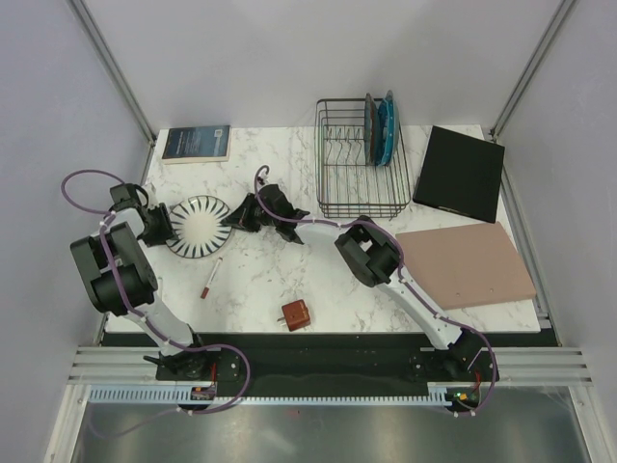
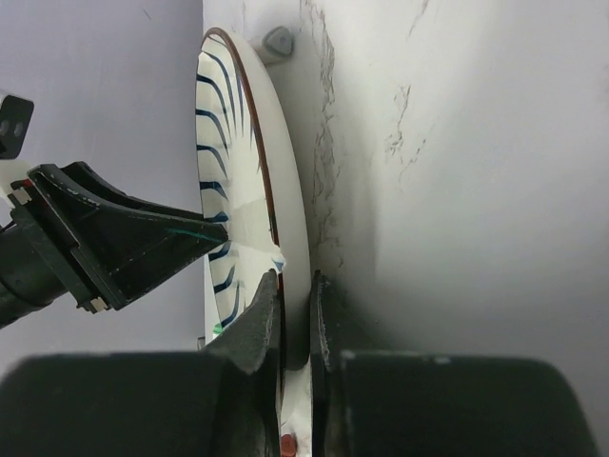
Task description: Load the plates into the dish rack
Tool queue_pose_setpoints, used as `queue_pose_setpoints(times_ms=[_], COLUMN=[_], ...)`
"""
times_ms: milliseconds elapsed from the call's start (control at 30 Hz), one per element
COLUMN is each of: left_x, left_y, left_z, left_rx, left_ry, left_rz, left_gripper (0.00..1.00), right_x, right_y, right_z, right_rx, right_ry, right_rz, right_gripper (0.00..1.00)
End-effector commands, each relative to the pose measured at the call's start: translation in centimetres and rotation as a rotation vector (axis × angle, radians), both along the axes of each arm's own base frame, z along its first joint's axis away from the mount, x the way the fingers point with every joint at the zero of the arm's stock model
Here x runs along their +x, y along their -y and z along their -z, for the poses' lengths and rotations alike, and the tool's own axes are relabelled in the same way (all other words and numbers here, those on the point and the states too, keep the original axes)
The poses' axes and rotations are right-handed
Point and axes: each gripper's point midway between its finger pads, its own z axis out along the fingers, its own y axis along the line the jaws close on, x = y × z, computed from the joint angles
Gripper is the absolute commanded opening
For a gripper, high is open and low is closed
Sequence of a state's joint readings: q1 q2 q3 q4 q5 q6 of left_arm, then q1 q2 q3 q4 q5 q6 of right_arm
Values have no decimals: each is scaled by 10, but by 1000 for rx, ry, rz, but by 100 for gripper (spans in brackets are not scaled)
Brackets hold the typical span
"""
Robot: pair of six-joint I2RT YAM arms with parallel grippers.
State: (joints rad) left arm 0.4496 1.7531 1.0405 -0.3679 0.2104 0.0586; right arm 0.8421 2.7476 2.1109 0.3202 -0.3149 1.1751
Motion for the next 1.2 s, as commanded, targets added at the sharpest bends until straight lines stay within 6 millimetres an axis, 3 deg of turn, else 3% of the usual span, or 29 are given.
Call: queue_pose_setpoints(times_ms=[0,167,233,367,400,467,567,633,667,733,767,900,1033,1100,1133,1167], left_x=[-24,-14,-8,-1,1,4,7,7,7,7,7,0,-7,-8,-5,-4], left_y=[42,44,46,52,52,48,39,35,33,29,28,25,17,20,22,23], left_z=[16,22,21,8,3,-19,-56,-77,-100,-122,-145,-189,-226,-238,-244,-243], left_rx=[-117,-155,-176,-211,-209,-169,-87,-48,-19,25,57,132,204,210,208,195], left_ry=[-83,-87,-74,-39,-24,28,106,143,189,233,287,365,444,490,516,523], left_rz=[64,70,86,93,93,93,97,99,100,100,104,101,52,52,61,64], left_gripper=[48,48,44,43,44,47,49,50,50,51,52,56,57,57,57,57], right_x=[-25,-16,-17,-17,-17,-16,-15,-13,-8,-2,6,20,32,47,53,69], right_y=[-12,2,5,11,13,19,30,36,43,52,59,81,100,118,127,145], right_z=[-30,-36,-44,-70,-89,-105,-156,-174,-191,-202,-208,-236,-275,-314,-323,-340], right_rx=[37,51,69,113,128,135,142,123,125,110,103,73,48,24,-9,-39], right_ry=[55,59,70,114,147,177,277,334,361,375,387,455,567,680,698,735], right_rz=[-90,-97,-110,-146,-156,-162,-179,-193,-182,-168,-150,-96,-43,37,69,159], right_gripper=[0,0,0,0,0,0,0,0,0,0,0,0,0,0,0,0])
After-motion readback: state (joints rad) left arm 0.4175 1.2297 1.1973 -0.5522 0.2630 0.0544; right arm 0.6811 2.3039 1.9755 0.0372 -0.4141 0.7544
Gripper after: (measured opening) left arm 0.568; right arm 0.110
